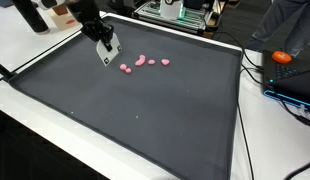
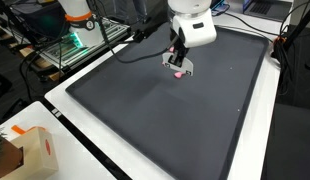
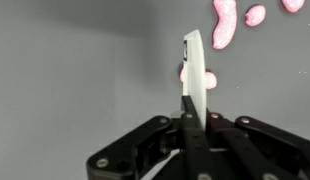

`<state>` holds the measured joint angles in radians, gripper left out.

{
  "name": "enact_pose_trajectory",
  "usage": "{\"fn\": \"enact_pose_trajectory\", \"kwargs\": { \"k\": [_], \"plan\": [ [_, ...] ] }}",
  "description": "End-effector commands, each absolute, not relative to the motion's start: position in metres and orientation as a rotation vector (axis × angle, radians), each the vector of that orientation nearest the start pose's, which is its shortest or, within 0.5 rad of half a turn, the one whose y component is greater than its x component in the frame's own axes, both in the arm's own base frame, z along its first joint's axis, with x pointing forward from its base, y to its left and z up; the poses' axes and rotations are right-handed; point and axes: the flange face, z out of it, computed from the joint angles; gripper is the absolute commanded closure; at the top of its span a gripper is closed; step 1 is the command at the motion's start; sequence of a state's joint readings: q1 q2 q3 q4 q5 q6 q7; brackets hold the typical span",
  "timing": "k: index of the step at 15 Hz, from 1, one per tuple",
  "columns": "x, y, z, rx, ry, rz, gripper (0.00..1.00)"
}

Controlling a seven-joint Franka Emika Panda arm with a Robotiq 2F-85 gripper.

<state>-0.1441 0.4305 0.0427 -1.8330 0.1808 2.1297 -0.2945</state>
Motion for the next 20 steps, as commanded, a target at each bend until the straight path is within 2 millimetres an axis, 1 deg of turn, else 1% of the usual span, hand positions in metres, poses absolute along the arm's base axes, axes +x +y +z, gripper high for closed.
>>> {"fn": "enact_pose_trajectory", "kwargs": {
  "k": [1, 7, 10, 15, 20],
  "plan": [
    [0.625, -0.058, 0.279, -2.933, -0.126, 0.169, 0.99],
    [0.622, -0.050, 0.275, -2.943, -0.171, 0.209, 0.99],
    [0.619, -0.043, 0.275, -2.943, -0.183, 0.250, 0.99],
    [0.612, -0.027, 0.274, -2.947, -0.216, 0.338, 0.99],
    [0.606, -0.006, 0.273, -2.970, -0.275, 0.410, 0.99]
  ]
}}
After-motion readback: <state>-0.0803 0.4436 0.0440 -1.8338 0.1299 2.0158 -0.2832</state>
